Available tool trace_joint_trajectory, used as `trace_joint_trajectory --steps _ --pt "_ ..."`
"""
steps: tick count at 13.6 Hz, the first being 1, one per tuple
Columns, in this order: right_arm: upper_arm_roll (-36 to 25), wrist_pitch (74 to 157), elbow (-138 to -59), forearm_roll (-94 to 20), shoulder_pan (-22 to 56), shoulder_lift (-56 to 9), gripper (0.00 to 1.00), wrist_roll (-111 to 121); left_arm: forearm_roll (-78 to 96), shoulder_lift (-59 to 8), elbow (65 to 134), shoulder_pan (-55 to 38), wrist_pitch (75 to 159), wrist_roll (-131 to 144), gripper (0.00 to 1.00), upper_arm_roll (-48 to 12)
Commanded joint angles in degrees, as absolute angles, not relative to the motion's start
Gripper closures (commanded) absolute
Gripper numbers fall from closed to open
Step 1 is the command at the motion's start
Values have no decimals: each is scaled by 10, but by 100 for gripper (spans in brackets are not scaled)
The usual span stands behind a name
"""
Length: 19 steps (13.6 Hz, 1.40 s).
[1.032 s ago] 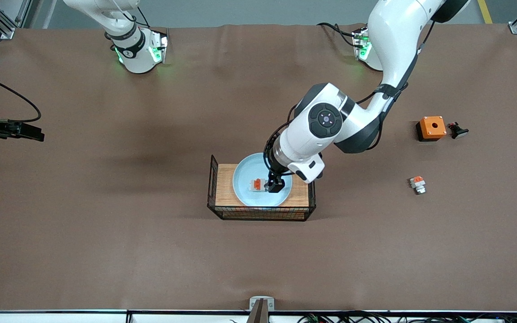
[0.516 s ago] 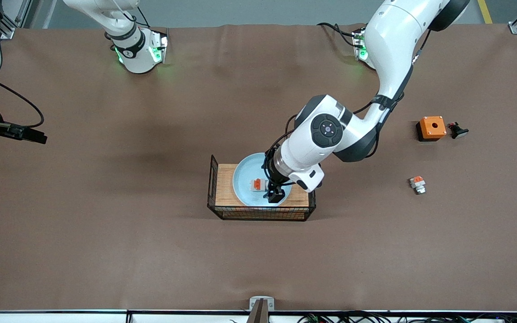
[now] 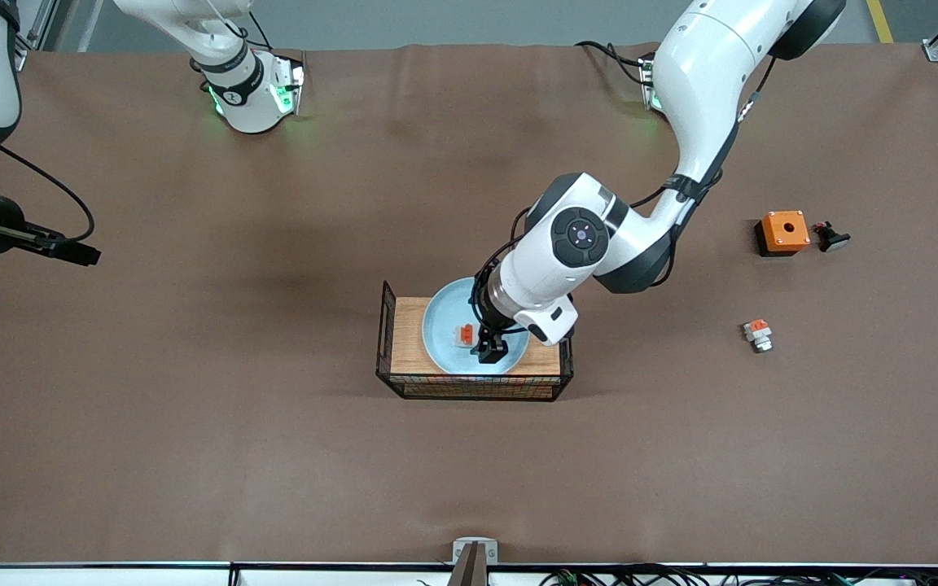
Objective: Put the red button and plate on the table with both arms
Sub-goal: 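Grasp the red button with the left gripper while the right gripper approaches, then lift the button out with the left gripper while the right gripper lowers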
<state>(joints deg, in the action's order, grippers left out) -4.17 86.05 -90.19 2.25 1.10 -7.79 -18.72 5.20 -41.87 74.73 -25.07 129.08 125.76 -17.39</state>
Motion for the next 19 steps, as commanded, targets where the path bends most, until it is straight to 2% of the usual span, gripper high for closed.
trace_joint_trajectory --steps 1,4,6,9,10,11,14,19 --pt "-42 852 -900 17 34 -76 0 -251 30 -433 730 -258 1293 1265 11 -169" --pt "-42 851 -900 17 66 -76 0 -329 26 -438 730 -258 1292 1265 25 -169" --pt "-42 852 -900 17 83 -76 0 -370 26 -438 730 -258 1293 1265 39 -169" --pt "-41 855 -900 16 119 -76 0 -433 27 -437 730 -258 1292 1265 67 -169" --pt "-42 857 -901 13 133 -76 0 -459 26 -437 730 -258 1293 1265 73 -169" --pt "-41 859 -903 11 148 -76 0 -483 26 -435 730 -258 1293 1266 76 -169" --pt "-42 866 -899 -11 208 -75 0 -597 26 -422 729 -255 1293 1265 77 -169" --pt "-42 887 -896 -11 314 -75 0 -793 25 -360 732 -244 1284 1249 77 -170"
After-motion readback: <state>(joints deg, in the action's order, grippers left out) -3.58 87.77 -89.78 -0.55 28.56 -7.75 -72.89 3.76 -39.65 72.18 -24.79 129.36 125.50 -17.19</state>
